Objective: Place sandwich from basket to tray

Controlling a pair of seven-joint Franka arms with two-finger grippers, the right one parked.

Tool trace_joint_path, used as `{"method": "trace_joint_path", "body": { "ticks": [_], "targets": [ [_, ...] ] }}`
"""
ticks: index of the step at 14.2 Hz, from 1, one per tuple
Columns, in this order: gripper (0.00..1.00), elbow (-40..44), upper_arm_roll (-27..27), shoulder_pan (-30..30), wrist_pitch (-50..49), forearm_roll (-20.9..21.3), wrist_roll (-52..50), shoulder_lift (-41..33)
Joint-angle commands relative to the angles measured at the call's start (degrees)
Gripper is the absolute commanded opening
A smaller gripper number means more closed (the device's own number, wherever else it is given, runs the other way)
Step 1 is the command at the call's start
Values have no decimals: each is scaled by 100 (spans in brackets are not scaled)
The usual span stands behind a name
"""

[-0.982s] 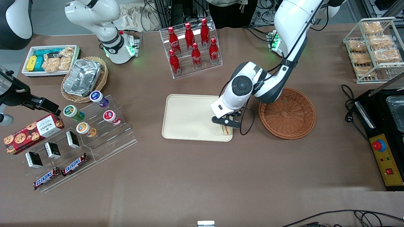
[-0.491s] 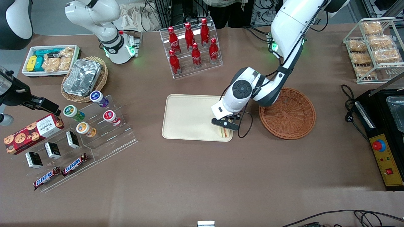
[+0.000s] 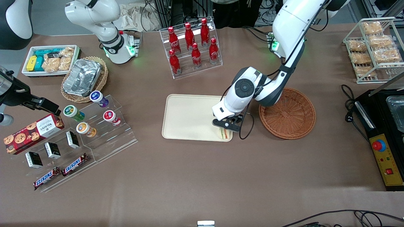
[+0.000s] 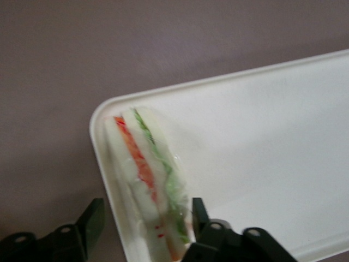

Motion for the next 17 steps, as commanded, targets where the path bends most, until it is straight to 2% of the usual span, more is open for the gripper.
{"method": "trace_joint_path", "body": {
  "ticks": [1,4,8,10,11,14,17],
  "targets": [
    [99,44,269,32,-760,60,-5,-637],
    [99,71,331,513,-1604,60,65,-1217],
    [99,44,348,1305,-1895,69,224,-1938],
    [99,105,357,1726,-2413,95,320,-2193],
    [99,114,340,1963,-2554,191,573,-2334],
    [99,132,340,2614,-3038,104,1400,-2747],
    [99,464,340,2958,-3661,183,1611,-2889]
  ]
}}
